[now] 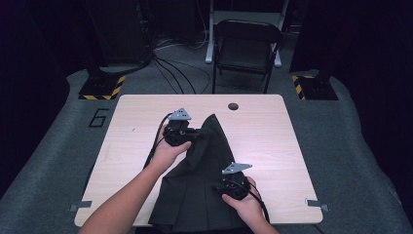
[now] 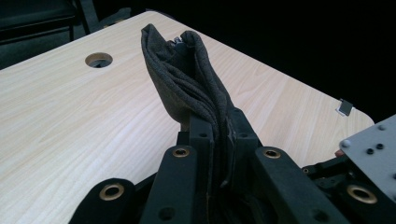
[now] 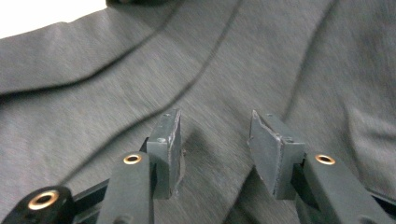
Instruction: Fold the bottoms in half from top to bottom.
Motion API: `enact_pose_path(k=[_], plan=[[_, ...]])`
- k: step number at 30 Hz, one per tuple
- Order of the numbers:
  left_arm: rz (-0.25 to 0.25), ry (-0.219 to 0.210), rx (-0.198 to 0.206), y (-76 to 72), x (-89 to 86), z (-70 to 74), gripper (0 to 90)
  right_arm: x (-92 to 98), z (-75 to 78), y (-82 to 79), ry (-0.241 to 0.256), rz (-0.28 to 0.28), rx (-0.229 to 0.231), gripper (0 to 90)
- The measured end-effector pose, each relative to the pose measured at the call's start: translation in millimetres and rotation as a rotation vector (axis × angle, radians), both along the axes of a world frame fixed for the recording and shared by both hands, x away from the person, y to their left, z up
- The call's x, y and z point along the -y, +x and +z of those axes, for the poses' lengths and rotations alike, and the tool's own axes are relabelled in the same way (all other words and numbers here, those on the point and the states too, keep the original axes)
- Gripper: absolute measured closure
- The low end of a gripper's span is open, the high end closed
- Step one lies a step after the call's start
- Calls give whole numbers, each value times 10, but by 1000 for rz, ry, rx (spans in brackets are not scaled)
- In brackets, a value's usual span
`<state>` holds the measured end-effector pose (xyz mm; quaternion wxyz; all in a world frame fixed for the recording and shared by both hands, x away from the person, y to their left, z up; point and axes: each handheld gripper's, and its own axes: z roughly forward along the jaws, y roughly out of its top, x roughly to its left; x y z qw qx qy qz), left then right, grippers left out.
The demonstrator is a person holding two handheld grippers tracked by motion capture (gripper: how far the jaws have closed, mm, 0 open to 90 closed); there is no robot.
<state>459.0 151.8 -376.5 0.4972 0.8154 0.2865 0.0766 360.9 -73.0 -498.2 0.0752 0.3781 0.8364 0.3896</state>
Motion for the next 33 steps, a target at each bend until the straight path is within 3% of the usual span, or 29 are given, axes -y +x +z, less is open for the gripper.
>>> enact_pose_path(k=[5, 10, 18, 22, 28, 33], plan=[[3, -5, -10, 38, -20, 10, 831, -97, 95, -35, 31, 24, 33, 531], [3, -9, -11, 44, -19, 23, 832, -265, 125, -83, 50, 106, 39, 507], [-4, -17, 1, 34, -39, 80, 832, -473, -12, -70, -23, 174, 39, 500], [-18, -15, 12, 19, -45, 140, 832, -534, -82, -21, -58, 179, 31, 500], [-19, -20, 26, -2, -63, 197, 832, -582, -134, 70, -37, 146, 39, 501], [-21, -30, 33, -18, -89, 226, 832, -595, -138, 178, -50, 123, 43, 506]])
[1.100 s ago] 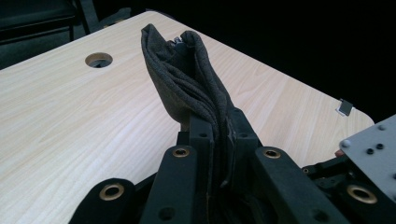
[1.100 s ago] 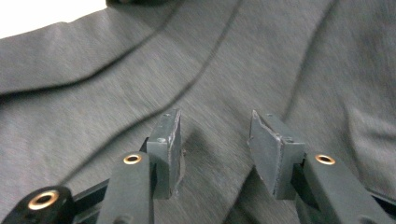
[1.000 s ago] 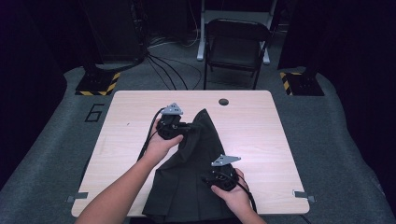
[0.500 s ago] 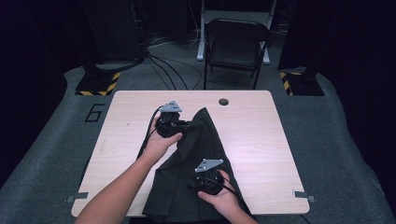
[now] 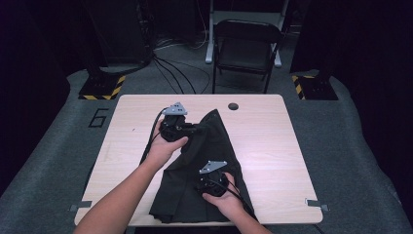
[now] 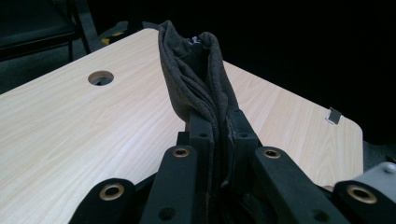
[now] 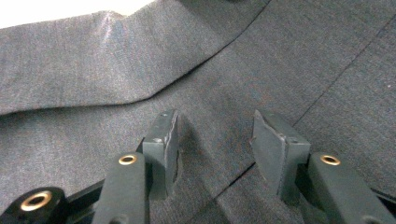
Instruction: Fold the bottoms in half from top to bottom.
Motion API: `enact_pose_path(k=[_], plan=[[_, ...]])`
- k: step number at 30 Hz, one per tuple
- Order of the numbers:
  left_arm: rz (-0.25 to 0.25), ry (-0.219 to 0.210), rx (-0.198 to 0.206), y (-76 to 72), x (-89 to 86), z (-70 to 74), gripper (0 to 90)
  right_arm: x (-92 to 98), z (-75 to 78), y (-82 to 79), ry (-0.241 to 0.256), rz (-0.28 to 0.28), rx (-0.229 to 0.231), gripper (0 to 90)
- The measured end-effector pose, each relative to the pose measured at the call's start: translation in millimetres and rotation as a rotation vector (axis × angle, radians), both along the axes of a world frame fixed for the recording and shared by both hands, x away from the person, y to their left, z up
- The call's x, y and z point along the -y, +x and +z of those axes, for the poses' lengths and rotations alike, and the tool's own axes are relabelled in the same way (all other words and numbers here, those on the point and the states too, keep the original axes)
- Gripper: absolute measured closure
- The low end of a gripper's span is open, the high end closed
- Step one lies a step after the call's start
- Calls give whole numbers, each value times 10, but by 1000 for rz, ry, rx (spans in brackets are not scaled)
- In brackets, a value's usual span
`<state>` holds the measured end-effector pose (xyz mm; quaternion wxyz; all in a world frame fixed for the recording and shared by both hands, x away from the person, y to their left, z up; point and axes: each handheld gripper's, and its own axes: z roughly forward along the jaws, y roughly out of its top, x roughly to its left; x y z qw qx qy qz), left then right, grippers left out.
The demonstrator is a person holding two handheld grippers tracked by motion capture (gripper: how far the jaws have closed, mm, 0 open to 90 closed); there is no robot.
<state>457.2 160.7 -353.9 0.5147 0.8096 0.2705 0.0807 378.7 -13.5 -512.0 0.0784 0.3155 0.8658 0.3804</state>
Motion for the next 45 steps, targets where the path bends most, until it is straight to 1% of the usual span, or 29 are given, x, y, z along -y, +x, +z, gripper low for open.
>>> enact_pose_path(k=[2, 5, 6, 8, 9, 10, 11, 12, 13, 14, 16, 17, 18, 22, 24, 25, 26, 27, 28, 29, 30, 31, 32, 33, 35, 37, 38, 41, 45], plan=[[-1, -1, 4, -4, -10, 15, 832, -10, 3, 44, 0, -12, 9, 508], [-4, 6, 11, -9, -34, 47, 832, -28, 3, 120, -17, -13, 26, 510], [-6, 7, 9, -13, -42, 59, 832, -28, 8, 143, -26, -15, 23, 510], [-10, 11, 16, -22, -60, 84, 832, -29, 13, 192, -35, -18, 42, 510], [-16, 18, 16, -26, -73, 97, 832, -27, 15, 220, -42, -12, 46, 510], [-20, 22, 21, -27, -83, 109, 831, -29, 17, 240, -46, -19, 53, 510], [-26, 29, 18, -31, -94, 120, 831, -26, 16, 260, -51, -17, 52, 511], [-31, 34, 16, -32, -103, 130, 831, -33, 7, 276, -40, -31, 61, 511], [-32, 43, 21, -35, -112, 140, 831, -22, 18, 288, -42, -17, 51, 510], [-37, 49, 24, -35, -123, 145, 831, -28, 13, 290, -34, -30, 52, 510], [-42, 52, 22, -38, -136, 146, 831, -27, 14, 293, -37, -22, 54, 509], [-39, 48, 18, -44, -137, 144, 831, -28, 24, 288, -52, -23, 48, 507], [-41, 48, 19, -43, -139, 141, 831, -29, 25, 286, -54, -22, 50, 506], [-48, 58, 24, -56, -135, 154, 831, -26, 21, 286, -49, -24, 48, 505], [-58, 72, 28, -53, -140, 164, 831, -21, 21, 288, -52, -18, 53, 505], [-58, 79, 28, -51, -144, 171, 831, -24, 19, 286, -48, -25, 55, 505], [-64, 84, 24, -42, -153, 179, 831, -18, 19, 288, -50, -19, 60, 503], [-69, 90, 20, -34, -162, 187, 831, -22, 17, 289, -40, -20, 56, 499], [-71, 92, 17, -31, -168, 192, 831, -14, 30, 282, -52, -22, 52, 495], [-75, 97, 15, -25, -175, 195, 831, -11, 35, 278, -54, -26, 54, 493], [-77, 100, 14, -23, -178, 196, 831, -7, 39, 277, -61, -42, 62, 492], [-79, 102, 10, -23, -178, 195, 831, -4, 44, 268, -42, -60, 56, 494], [-82, 105, 7, -22, -179, 193, 831, 21, 69, 268, -42, -61, 74, 496], [-87, 106, 6, -20, -180, 192, 831, 40, 96, 253, -35, -76, 61, 502], [-89, 104, 9, -18, -172, 182, 831, 82, 126, 256, -28, -84, 68, 505], [-91, 113, 9, -20, -167, 181, 831, 145, 148, 268, -38, -103, 74, 508], [-100, 108, 2, -20, -165, 178, 831, 187, 157, 274, -34, -115, 81, 508], [-109, 116, 3, -19, -158, 166, 831, 323, 184, 296, -24, -152, 88, 508], [-117, 115, -6, -23, -145, 140, 831, 476, 166, 350, -31, -203, 62, 508]])
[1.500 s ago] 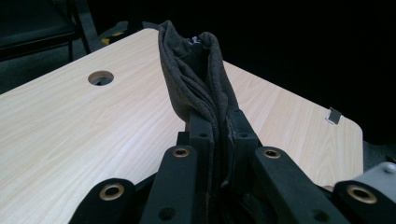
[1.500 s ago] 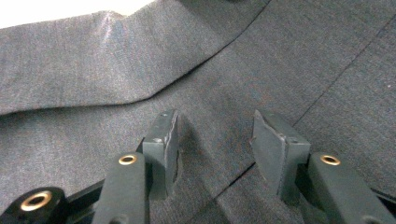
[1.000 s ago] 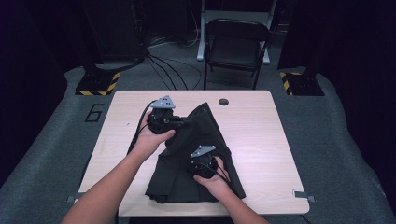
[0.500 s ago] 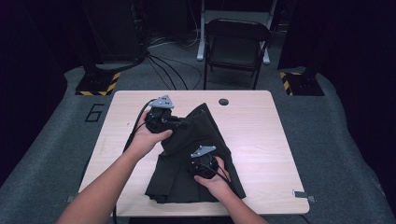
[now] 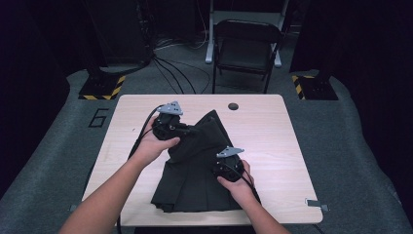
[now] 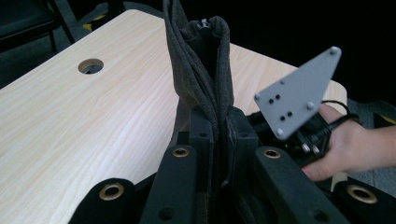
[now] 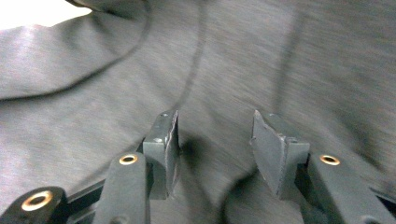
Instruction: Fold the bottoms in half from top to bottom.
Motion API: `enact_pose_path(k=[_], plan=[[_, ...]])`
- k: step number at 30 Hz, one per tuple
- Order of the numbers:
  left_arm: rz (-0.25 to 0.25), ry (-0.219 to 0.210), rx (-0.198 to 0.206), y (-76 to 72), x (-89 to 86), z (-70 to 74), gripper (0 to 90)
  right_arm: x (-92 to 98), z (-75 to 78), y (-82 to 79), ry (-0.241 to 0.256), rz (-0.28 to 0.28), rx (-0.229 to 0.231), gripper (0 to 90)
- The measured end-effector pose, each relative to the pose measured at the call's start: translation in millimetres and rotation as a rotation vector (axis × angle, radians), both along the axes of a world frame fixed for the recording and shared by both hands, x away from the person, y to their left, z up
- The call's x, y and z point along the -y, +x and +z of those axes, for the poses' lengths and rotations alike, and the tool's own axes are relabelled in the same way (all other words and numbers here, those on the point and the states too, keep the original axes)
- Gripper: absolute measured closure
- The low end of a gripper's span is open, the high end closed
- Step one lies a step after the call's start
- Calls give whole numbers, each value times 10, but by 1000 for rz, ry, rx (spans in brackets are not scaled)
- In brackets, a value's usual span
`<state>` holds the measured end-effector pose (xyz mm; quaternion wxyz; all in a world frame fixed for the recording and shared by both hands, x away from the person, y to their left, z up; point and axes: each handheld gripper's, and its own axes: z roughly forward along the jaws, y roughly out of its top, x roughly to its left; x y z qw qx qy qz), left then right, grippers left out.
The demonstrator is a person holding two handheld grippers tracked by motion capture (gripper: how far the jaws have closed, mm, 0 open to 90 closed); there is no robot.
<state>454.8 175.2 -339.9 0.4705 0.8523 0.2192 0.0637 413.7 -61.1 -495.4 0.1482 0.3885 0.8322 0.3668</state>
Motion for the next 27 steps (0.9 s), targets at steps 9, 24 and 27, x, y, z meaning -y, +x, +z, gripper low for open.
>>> enact_pose_path(k=[9, 24, 27], plan=[[-17, -4, -12, 3, 72, -110, 831, 108, -127, 75, -15, -26, -41, 487], [-52, 53, 2, -29, 113, 6, 832, 266, 30, 84, 15, -50, -3, 503], [-87, 75, -12, -48, 151, 17, 832, 271, -19, 99, 7, -58, -30, 503]])
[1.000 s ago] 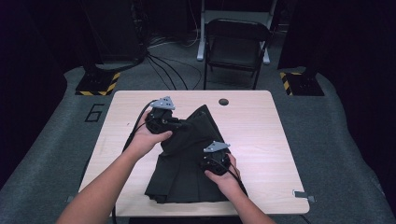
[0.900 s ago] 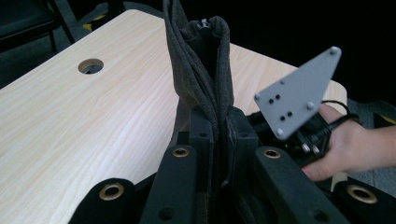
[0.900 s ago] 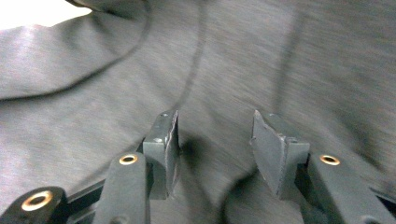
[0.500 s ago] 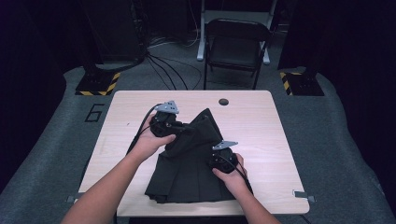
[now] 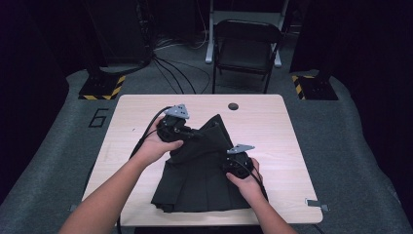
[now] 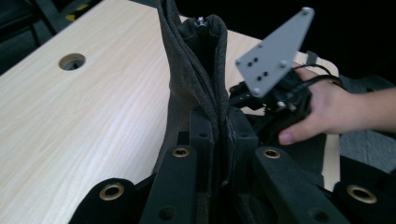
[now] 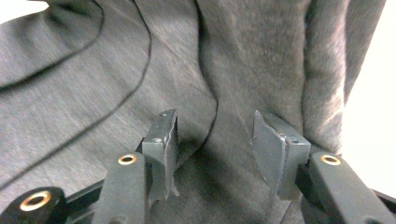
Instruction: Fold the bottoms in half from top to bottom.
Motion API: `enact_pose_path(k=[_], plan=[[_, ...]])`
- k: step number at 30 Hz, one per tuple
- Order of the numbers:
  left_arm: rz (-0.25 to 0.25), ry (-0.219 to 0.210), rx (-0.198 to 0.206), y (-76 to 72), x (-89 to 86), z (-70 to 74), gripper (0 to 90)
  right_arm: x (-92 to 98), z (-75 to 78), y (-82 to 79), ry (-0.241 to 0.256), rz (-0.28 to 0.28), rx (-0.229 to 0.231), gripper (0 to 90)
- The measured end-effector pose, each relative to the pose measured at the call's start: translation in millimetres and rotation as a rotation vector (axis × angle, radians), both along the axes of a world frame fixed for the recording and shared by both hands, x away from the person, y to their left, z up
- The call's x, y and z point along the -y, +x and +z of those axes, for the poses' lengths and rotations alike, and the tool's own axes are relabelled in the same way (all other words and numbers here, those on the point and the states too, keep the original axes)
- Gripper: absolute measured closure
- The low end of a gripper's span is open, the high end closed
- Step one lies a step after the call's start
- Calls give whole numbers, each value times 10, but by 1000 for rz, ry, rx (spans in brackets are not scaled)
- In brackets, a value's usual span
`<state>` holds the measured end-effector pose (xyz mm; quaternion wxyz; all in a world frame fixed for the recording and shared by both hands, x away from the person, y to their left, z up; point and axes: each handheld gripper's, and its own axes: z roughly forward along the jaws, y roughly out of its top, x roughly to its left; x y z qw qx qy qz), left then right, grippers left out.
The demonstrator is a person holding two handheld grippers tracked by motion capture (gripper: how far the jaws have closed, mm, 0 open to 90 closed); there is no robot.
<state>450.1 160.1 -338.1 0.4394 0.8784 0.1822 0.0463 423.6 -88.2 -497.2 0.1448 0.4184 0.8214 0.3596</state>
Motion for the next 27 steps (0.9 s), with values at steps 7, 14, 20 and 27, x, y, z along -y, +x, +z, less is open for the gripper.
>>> enact_pose_path(k=[7, 14, 20, 27], plan=[[-51, -6, -21, -86, 54, -101, 832, 53, -112, 16, 7, -12, -38, 507], [-82, -15, -29, -186, 70, -188, 832, 109, -128, 28, 28, -27, -68, 515], [-106, -22, -42, -281, 60, -272, 832, 140, -132, 33, 16, -24, -55, 518], [-127, -32, -46, -395, 53, -338, 832, 192, -136, 33, 20, -27, -48, 522]])
